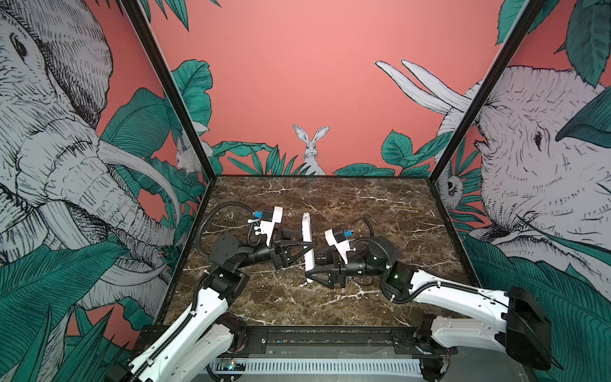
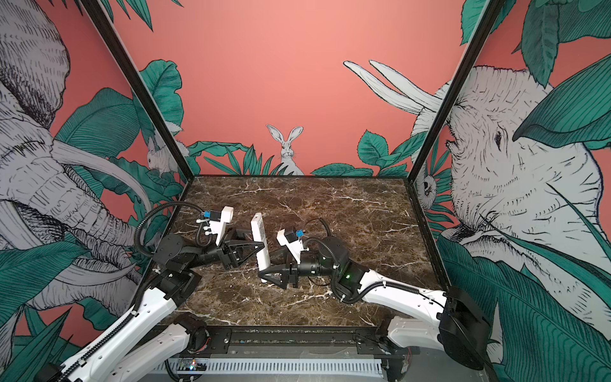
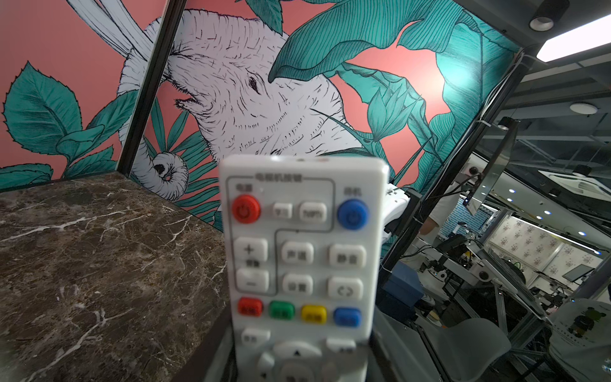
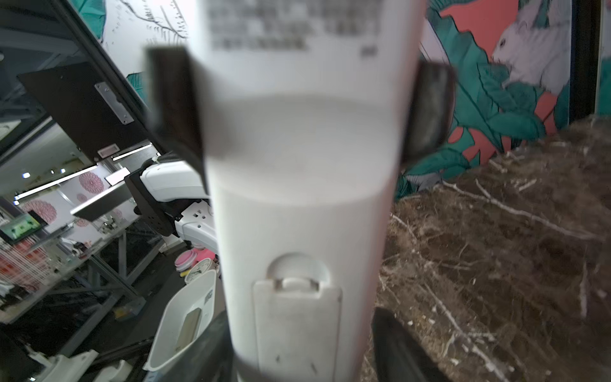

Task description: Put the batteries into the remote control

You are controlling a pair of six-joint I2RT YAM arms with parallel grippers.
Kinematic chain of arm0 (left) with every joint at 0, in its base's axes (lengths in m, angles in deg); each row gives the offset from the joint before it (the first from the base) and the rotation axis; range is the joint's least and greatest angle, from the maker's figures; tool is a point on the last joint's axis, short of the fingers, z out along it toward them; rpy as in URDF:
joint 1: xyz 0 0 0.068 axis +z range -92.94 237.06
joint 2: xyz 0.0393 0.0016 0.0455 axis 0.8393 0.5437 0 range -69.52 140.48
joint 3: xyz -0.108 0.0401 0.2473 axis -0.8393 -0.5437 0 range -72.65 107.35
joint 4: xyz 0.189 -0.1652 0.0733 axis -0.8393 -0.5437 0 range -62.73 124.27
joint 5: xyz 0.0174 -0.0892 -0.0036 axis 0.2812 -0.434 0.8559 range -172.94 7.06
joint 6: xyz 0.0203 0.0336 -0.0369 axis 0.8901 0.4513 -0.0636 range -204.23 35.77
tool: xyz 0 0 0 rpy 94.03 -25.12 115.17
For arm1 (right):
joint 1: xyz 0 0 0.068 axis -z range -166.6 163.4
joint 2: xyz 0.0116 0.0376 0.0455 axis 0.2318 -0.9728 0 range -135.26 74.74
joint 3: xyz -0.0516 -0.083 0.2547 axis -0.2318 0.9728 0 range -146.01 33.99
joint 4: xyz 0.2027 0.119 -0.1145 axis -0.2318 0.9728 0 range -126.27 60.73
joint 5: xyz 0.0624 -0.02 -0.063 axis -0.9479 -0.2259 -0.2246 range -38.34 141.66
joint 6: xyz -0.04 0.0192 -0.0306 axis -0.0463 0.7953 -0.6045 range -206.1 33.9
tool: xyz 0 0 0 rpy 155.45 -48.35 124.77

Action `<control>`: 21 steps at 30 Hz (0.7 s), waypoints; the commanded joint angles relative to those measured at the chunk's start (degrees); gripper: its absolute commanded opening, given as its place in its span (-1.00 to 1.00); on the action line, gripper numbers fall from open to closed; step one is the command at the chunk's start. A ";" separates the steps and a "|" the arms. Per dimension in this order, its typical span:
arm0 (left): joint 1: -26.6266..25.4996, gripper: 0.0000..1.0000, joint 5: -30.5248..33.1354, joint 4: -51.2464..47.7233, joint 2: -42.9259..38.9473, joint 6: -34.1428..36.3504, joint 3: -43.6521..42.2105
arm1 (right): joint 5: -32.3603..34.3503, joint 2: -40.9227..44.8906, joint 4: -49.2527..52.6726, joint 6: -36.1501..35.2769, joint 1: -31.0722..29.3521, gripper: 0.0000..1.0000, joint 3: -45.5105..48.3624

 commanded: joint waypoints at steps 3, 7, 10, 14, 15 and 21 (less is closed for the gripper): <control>-0.28 -0.89 2.48 -3.26 -0.18 3.34 3.32 | 3.35 1.92 4.13 -2.98 0.18 0.69 -0.72; -0.24 -0.90 4.92 -9.78 -0.02 6.89 5.31 | 5.58 3.22 8.33 -4.86 0.18 0.84 -0.79; -0.22 -0.91 7.88 -18.21 0.62 10.77 8.10 | 7.16 4.66 12.15 -6.85 0.18 0.89 -1.03; -0.22 -0.94 13.62 -31.93 3.09 15.89 13.15 | 10.94 8.23 20.91 -11.62 0.35 0.91 -1.86; -0.19 -0.95 15.77 -36.04 4.07 17.20 14.60 | 12.46 9.28 22.99 -12.82 0.45 0.91 -1.93; -0.19 -0.99 22.86 -44.78 8.36 19.54 17.57 | 21.84 14.28 32.49 -17.65 0.60 0.92 -2.03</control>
